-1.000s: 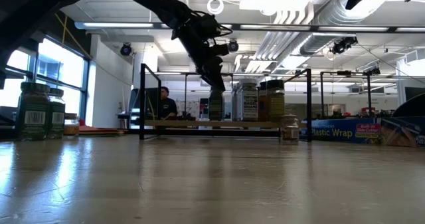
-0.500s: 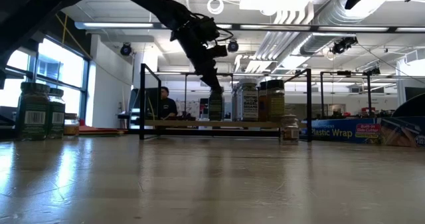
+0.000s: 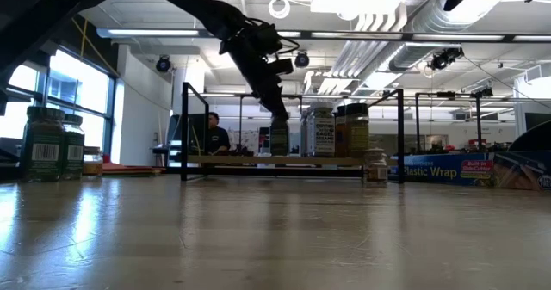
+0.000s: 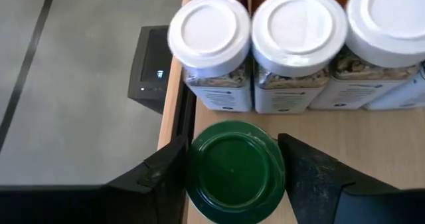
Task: Shelf spices
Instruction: Put the middle right green seasoning bottle on the shelf
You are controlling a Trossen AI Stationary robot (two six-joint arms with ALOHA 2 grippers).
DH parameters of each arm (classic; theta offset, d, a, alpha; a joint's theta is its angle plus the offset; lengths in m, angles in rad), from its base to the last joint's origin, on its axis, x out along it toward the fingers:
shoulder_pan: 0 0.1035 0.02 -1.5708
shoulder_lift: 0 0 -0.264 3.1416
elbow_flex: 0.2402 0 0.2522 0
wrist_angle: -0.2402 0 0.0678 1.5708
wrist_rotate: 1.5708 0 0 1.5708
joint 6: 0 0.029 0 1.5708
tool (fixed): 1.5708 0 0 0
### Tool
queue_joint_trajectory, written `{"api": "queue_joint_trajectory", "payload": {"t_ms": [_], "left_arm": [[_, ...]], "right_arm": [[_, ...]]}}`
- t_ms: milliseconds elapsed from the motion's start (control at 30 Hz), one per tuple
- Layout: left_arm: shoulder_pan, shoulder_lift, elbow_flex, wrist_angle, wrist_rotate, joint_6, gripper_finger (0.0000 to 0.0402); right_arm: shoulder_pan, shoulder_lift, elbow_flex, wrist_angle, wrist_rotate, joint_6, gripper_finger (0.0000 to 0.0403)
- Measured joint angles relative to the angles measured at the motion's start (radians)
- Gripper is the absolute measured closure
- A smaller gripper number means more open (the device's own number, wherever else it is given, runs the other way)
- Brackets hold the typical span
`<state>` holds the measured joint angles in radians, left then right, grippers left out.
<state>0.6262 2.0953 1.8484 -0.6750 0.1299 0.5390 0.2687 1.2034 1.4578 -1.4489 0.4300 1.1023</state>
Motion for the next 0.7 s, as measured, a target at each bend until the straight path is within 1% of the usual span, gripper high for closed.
{"api": "queue_joint_trajectory", "payload": {"t_ms": [67, 267, 500, 700], "left_arm": [[0.004, 0.000, 0.000, 0.001, -0.001, -0.023, 0.0202], [0.011, 0.000, 0.000, 0.001, -0.009, -0.089, 0.0182], [0.011, 0.000, 0.000, 0.000, -0.011, -0.103, 0.0178], [0.012, 0.000, -0.001, 0.009, -0.011, -0.154, 0.0177]], "right_arm": [[0.000, 0.000, 0.000, 0.002, 0.006, 0.000, 0.0121], [0.000, 0.000, 0.000, 0.003, 0.006, 0.000, 0.0121], [0.000, 0.000, 0.000, 0.003, 0.006, 0.000, 0.0121], [0.000, 0.000, 0.000, 0.003, 0.006, -0.001, 0.0121]]}}
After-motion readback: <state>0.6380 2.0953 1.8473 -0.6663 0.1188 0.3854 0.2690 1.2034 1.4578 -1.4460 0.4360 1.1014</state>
